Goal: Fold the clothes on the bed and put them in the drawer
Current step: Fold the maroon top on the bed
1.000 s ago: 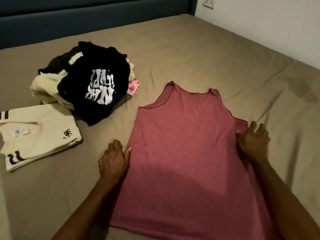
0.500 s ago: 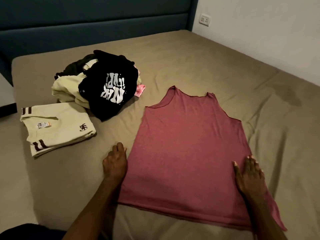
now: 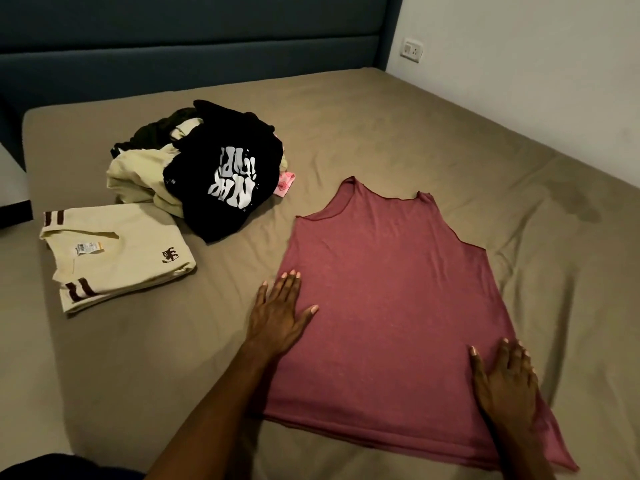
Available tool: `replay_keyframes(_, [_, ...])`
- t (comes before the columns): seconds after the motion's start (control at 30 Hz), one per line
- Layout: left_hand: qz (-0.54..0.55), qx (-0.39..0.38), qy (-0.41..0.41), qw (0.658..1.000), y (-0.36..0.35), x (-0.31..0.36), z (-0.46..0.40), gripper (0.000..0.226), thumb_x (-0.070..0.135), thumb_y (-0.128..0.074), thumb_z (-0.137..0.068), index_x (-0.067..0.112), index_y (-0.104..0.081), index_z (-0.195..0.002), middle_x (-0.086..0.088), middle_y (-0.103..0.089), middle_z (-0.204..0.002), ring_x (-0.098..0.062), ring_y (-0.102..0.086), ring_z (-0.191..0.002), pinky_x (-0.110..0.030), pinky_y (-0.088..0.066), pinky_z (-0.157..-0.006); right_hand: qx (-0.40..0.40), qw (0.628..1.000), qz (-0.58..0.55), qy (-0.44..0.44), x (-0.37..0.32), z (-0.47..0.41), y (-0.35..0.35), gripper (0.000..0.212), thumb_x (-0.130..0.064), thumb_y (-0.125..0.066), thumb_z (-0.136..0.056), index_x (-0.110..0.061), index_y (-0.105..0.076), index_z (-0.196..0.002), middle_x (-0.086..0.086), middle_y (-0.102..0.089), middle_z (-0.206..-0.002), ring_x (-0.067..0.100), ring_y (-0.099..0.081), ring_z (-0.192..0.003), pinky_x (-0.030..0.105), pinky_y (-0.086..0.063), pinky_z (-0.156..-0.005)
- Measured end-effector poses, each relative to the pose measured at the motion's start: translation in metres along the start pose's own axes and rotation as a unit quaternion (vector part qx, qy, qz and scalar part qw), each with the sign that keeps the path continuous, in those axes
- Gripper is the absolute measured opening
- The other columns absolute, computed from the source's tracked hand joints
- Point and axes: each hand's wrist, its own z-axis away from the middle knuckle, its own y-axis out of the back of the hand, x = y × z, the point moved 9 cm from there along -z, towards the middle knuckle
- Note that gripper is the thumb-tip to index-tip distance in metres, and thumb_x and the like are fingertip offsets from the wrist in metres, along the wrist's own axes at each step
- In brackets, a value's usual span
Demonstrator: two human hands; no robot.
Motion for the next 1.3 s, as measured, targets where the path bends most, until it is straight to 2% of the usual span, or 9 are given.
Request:
replay_keyframes(0.17, [-0.034, -0.005, 0.01, 0.999, 0.0, -0.026, 0.045, 0.088, 0.078, -0.011, -0.097, 0.021, -0.022, -0.163, 0.004, -0.023, -0.168, -0.016, -0.014, -0.157, -0.051, -0.007, -0.126, 0.003, 1.0, -0.008, -0.008, -0.003, 0.003, 0.001, 0.096, -0.073, -0.023, -0.094, 0.0, -0.035, -0.156, 0.03, -0.033, -0.16, 0.045, -0.034, -0.147, 0.057, -0.024, -0.121])
replay_keyframes(0.47, [-0.07, -0.015, -0.018, 0.997, 0.005, -0.053, 0.11, 0.102, 0.089, -0.024, -0.088, 0.02, -0.013, -0.164, -0.007, -0.018, -0.169, -0.022, -0.013, -0.157, -0.055, -0.013, -0.125, -0.043, 0.997, -0.024, 0.059, 0.01, 0.036, 0.005, 0.098, -0.074, -0.022, -0.093, -0.005, -0.024, -0.162, 0.02, -0.023, -0.167, 0.035, -0.021, -0.155, 0.047, -0.014, -0.126])
replay_keyframes(0.63, [-0.072, -0.063, -0.058, 0.994, 0.007, -0.05, 0.127, 0.123, 0.102, -0.025, -0.073, 0.022, -0.003, -0.164, -0.014, -0.009, -0.17, -0.028, -0.006, -0.158, -0.059, -0.009, -0.124, -0.032, 0.999, -0.007, 0.036, 0.043, 0.061, 0.012, 0.104, -0.077, -0.014, -0.092, 0.001, -0.024, -0.16, 0.022, -0.029, -0.165, 0.038, -0.03, -0.151, 0.051, -0.023, -0.124])
replay_keyframes(0.77, [-0.045, -0.097, -0.037, 0.994, 0.019, -0.052, 0.139, 0.137, 0.107, -0.026, -0.064, 0.017, 0.0, -0.164, -0.013, -0.007, -0.17, -0.029, -0.009, -0.157, -0.049, -0.01, -0.126, -0.003, 1.0, 0.013, -0.011, 0.039, 0.073, 0.02, 0.116, -0.083, -0.004, -0.09, 0.01, -0.035, -0.152, 0.035, -0.036, -0.156, 0.048, -0.036, -0.145, 0.057, -0.026, -0.12])
replay_keyframes(0.9, [0.056, -0.034, 0.08, 0.995, 0.04, -0.049, 0.136, 0.118, 0.094, -0.048, -0.072, 0.013, -0.036, -0.155, -0.011, -0.043, -0.156, -0.03, -0.046, -0.137, -0.044, -0.04, -0.112, 0.043, 0.997, -0.007, 0.071, -0.056, 0.088, 0.019, 0.099, -0.069, -0.021, -0.099, 0.015, -0.035, -0.148, 0.043, -0.036, -0.151, 0.055, -0.038, -0.14, 0.06, -0.025, -0.121])
replay_keyframes(0.97, [0.075, 0.005, 0.141, 0.987, 0.047, -0.052, 0.134, 0.081, 0.087, -0.049, -0.079, 0.019, -0.061, -0.122, -0.006, -0.064, -0.12, -0.025, -0.061, -0.109, -0.036, -0.048, -0.086, 0.018, 0.989, -0.057, 0.137, -0.128, 0.093, 0.01, 0.096, -0.069, -0.025, -0.098, 0.009, -0.03, -0.154, 0.034, -0.027, -0.161, 0.047, -0.029, -0.148, 0.053, -0.017, -0.125])
replay_keyframes(1.03, [0.117, 0.016, 0.2, 0.973, 0.048, -0.059, 0.136, 0.055, 0.075, -0.051, -0.089, 0.022, -0.063, -0.095, 0.0, -0.066, -0.093, -0.022, -0.064, -0.089, -0.03, -0.039, -0.07, -0.003, 0.976, -0.098, 0.195, -0.202, 0.099, -0.002, 0.094, -0.068, -0.025, -0.099, 0.003, -0.025, -0.159, 0.025, -0.019, -0.167, 0.039, -0.02, -0.154, 0.045, -0.009, -0.127])
replay_keyframes(1.17, [0.146, 0.002, 0.243, 0.959, 0.046, -0.069, 0.134, 0.042, 0.066, -0.057, -0.092, 0.024, -0.06, -0.086, 0.003, -0.068, -0.085, -0.022, -0.065, -0.084, -0.03, -0.037, -0.068, -0.078, 0.942, -0.154, 0.287, -0.331, 0.103, -0.032, 0.089, -0.066, -0.027, -0.101, -0.002, -0.018, -0.162, 0.018, -0.013, -0.17, 0.033, -0.01, -0.157, 0.04, -0.001, -0.128])
replay_keyframes(1.3, [0.252, -0.006, 0.286, 0.925, 0.034, -0.088, 0.135, 0.034, 0.052, -0.081, -0.079, 0.025, -0.061, -0.082, 0.01, -0.065, -0.076, -0.017, -0.065, -0.078, -0.028, -0.04, -0.065, -0.09, 0.935, -0.161, 0.302, -0.414, 0.058, -0.058, 0.079, -0.058, -0.035, -0.099, 0.0, -0.037, -0.152, 0.021, -0.039, -0.156, 0.038, -0.034, -0.141, 0.047, -0.025, -0.121])
